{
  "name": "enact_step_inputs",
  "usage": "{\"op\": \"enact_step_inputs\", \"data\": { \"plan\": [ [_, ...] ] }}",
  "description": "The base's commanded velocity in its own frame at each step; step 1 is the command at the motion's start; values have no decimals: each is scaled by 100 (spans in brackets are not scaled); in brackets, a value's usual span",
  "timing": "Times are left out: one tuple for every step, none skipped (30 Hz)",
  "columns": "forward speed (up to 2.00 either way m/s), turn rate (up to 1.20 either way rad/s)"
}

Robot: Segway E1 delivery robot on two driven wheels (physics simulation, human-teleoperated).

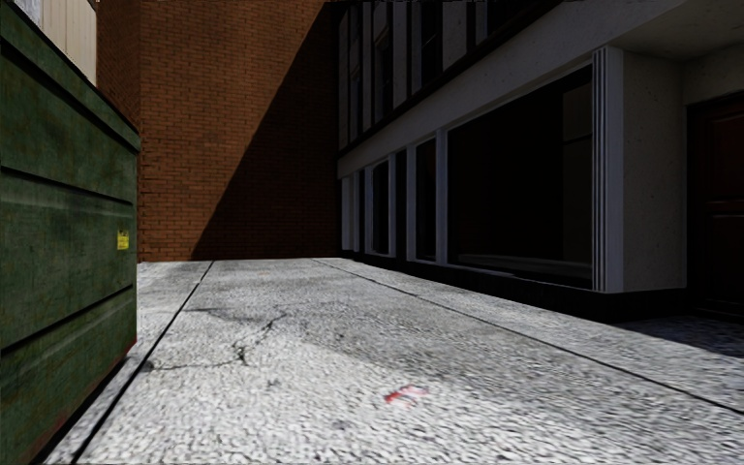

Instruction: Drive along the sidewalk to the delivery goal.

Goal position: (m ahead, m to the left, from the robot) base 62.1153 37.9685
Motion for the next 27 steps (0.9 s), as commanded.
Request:
{"op": "enact_step_inputs", "data": {
  "plan": [
    [130, -88],
    [130, -88],
    [130, -88],
    [130, -89],
    [130, -91],
    [130, -91],
    [129, -92],
    [129, -93],
    [129, -93],
    [129, -93],
    [128, -93],
    [122, -93],
    [117, -93],
    [116, -93],
    [116, -93],
    [115, -93],
    [115, -93],
    [114, -93],
    [114, -93],
    [114, -93],
    [114, -94],
    [114, -94],
    [114, -100],
    [114, -100],
    [113, -105],
    [109, -106],
    [105, -107]
  ]
}}
